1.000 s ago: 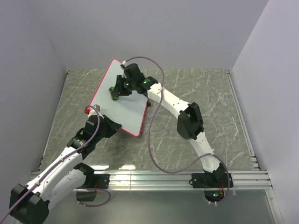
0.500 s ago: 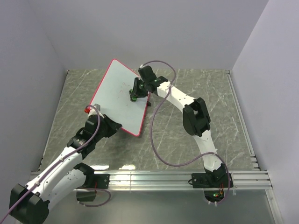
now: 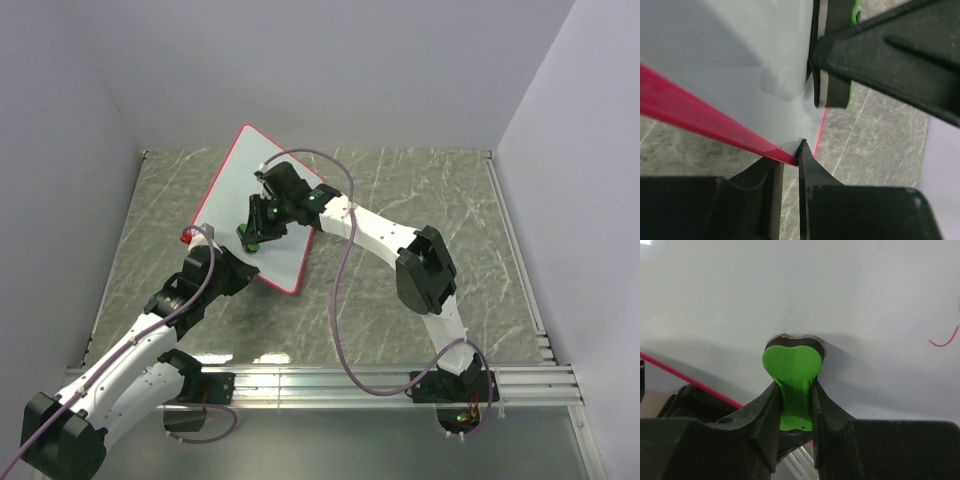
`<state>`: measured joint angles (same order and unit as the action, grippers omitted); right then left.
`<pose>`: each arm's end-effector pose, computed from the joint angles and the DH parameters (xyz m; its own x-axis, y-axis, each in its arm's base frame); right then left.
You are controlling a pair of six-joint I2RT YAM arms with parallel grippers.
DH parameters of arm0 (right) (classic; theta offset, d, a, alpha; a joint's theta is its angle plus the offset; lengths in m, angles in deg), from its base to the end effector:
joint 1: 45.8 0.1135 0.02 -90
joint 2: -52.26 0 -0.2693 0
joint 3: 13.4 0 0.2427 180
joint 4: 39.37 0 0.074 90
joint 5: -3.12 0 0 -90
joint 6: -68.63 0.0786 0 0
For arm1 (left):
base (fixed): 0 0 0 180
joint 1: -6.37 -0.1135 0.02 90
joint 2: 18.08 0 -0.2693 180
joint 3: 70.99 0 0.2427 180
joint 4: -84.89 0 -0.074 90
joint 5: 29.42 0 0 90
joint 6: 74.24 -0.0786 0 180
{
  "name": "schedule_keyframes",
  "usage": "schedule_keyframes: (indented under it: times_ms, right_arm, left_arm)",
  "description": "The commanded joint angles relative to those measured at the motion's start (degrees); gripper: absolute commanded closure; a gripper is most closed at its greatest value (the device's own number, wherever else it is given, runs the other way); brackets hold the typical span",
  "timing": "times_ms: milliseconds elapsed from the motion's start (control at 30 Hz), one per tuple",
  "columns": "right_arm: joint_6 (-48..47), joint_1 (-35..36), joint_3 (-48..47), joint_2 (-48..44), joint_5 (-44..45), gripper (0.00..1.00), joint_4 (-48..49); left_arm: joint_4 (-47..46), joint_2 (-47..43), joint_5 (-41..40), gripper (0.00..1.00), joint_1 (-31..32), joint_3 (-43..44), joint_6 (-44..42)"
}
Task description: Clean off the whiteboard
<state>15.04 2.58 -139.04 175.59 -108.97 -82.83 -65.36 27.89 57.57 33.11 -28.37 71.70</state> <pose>0.3240 0.4091 0.2517 -0.8745 -0.1562 -0.4591 -0.4494 0.6169 0.6461 0.1830 -0.0876 0.2097 -0.6128 -0.6176 -0.4929 -0.1744 0.7141 -0.6779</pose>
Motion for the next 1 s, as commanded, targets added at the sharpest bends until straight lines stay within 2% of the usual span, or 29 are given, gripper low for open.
schedule_keyframes:
  times_ms: [0,200,300,567,700,833,900,967]
  right_arm:
    - [0.34,1.90,5.68,2.62,-5.69,1.00,-2.93]
    - [1.83,-3.72,13.15,1.04,-4.37,1.00,0.22]
    - [0.78,-6.89,12.11,2.61,-2.53,1.00,-0.81]
    - [-1.07,-9.36,-3.27,13.15,0.11,1.00,-7.14]
    - [0.94,-9.27,-8.28,15.63,-0.76,1.00,-7.59]
    - [3.41,-8.74,-13.11,16.33,-4.53,1.00,-4.26]
    - [4.63,-8.48,-15.14,16.86,-11.01,1.00,2.14]
    - [5.52,-7.25,-19.79,17.56,-13.32,1.00,6.53]
  left_arm:
    - [4.51,1.13,11.79,1.00,2.00,1.04,-8.04]
    - [4.77,0.69,11.62,1.00,2.00,1.04,-8.04]
    - [4.69,0.78,11.71,1.00,2.00,1.04,-8.04]
    - [4.68,1.22,11.80,1.00,2.00,1.21,-8.13]
    - [4.60,1.31,11.97,1.00,1.91,1.13,-8.22]
    - [4.07,2.01,12.58,1.00,1.91,0.95,-8.48]
    - [3.98,2.45,12.67,1.00,1.91,0.95,-8.57]
    - [3.89,2.89,12.85,1.00,1.91,0.86,-8.83]
